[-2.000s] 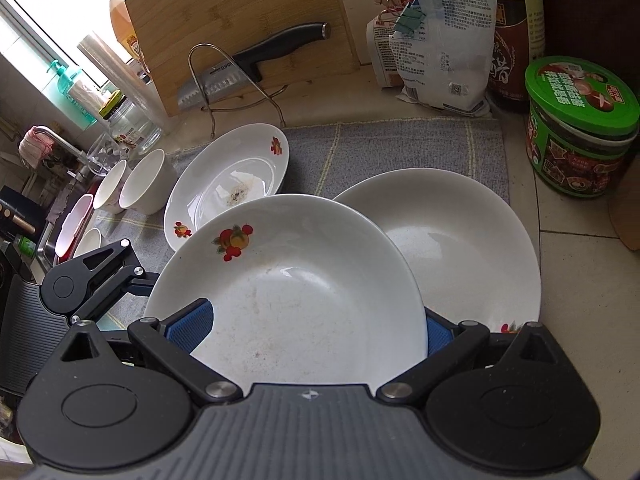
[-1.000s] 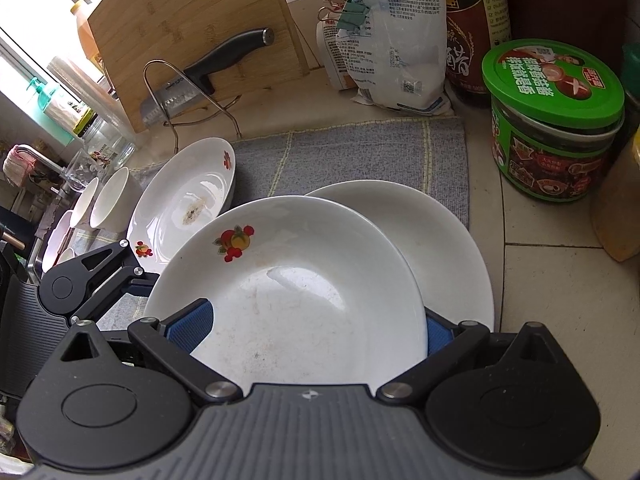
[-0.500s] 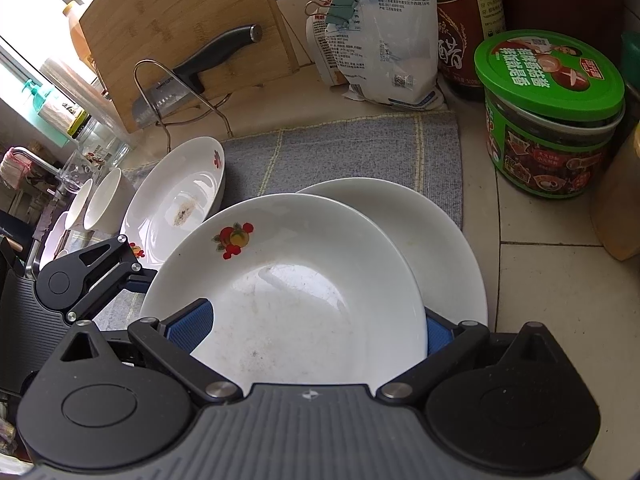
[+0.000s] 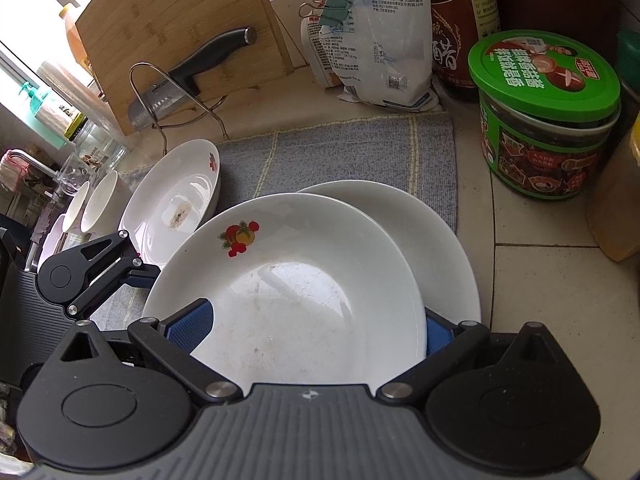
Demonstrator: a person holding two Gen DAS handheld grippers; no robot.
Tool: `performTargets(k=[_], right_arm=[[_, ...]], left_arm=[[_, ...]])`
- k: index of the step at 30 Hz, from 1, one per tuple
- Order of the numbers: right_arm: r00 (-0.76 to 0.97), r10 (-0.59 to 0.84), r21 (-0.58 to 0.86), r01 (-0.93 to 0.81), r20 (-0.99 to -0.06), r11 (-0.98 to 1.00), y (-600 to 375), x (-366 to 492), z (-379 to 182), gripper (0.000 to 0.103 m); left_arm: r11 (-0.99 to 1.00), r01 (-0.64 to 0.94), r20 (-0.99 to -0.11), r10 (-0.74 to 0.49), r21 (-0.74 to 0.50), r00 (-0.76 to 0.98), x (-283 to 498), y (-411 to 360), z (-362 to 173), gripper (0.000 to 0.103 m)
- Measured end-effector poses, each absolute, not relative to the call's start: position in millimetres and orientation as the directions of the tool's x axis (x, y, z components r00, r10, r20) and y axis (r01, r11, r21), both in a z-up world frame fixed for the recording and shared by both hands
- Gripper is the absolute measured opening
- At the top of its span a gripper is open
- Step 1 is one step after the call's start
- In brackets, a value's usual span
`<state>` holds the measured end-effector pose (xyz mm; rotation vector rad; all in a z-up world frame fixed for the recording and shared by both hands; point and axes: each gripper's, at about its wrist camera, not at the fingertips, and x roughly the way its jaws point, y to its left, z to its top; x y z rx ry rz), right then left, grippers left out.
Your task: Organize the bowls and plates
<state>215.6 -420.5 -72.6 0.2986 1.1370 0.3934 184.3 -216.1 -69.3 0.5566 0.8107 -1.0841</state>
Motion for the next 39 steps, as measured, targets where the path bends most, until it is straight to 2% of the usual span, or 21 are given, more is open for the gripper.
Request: performTargets(k=[39], right_arm=[[0.372,0.391,0.386,-0.093,-0.841,0.918,-428.7,198.6,-65.9,0.103]], left_arm=[[0.362,0.931,-0.801,-0.546,0.039,0.246,186.2,-219.1,-70.9,0.1]])
